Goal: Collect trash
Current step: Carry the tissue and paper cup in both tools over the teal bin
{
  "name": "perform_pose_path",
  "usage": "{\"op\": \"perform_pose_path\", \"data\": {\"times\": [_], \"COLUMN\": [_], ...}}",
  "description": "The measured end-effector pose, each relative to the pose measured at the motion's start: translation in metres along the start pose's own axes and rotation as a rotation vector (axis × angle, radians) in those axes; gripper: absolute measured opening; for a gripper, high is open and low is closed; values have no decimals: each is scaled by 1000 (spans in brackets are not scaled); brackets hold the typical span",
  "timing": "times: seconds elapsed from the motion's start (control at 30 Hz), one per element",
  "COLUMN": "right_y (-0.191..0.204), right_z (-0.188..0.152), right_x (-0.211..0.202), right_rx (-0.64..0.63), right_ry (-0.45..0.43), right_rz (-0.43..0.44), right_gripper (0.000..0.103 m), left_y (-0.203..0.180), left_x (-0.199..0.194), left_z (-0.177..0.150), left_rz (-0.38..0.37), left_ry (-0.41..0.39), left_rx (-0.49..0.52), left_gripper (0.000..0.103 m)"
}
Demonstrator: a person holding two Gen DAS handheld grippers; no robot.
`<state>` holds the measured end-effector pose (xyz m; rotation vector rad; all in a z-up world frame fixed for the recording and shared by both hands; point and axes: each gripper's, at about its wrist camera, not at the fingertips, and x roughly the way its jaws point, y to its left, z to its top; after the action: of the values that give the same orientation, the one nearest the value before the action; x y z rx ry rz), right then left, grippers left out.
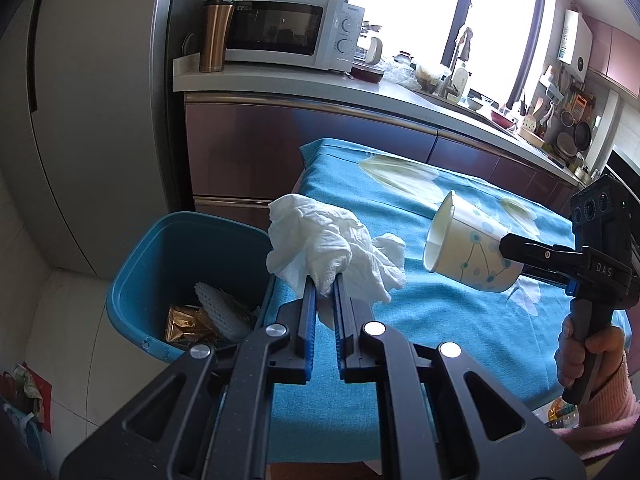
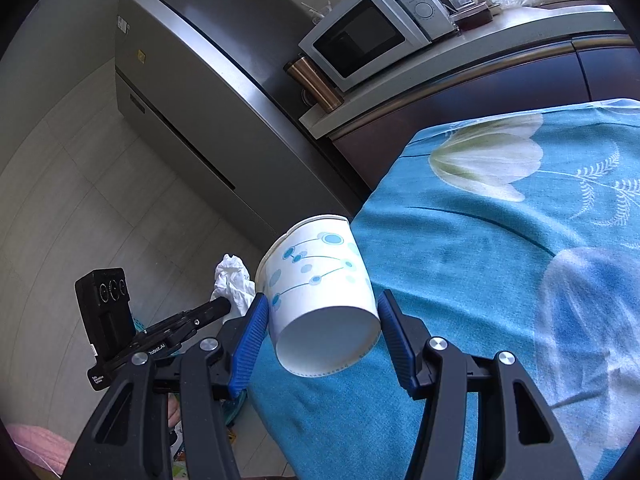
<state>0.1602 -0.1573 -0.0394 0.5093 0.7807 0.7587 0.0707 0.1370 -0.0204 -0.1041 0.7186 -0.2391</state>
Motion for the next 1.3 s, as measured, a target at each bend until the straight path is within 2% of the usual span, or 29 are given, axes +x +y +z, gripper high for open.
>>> {"op": "perform_pose_path", "data": {"times": [1.3], "right_y": [39], "right_z": [6], "right_x": [49], "right_rx": [-74], "right_ry": [89], "right_rz": [53], "right_gripper": [54], "left_y": [51], "left_x": [-8], "left_z": [-3], "left_rz": [83], "left_ry": [-14], "left_rx": [-73], "left_gripper": [9]}}
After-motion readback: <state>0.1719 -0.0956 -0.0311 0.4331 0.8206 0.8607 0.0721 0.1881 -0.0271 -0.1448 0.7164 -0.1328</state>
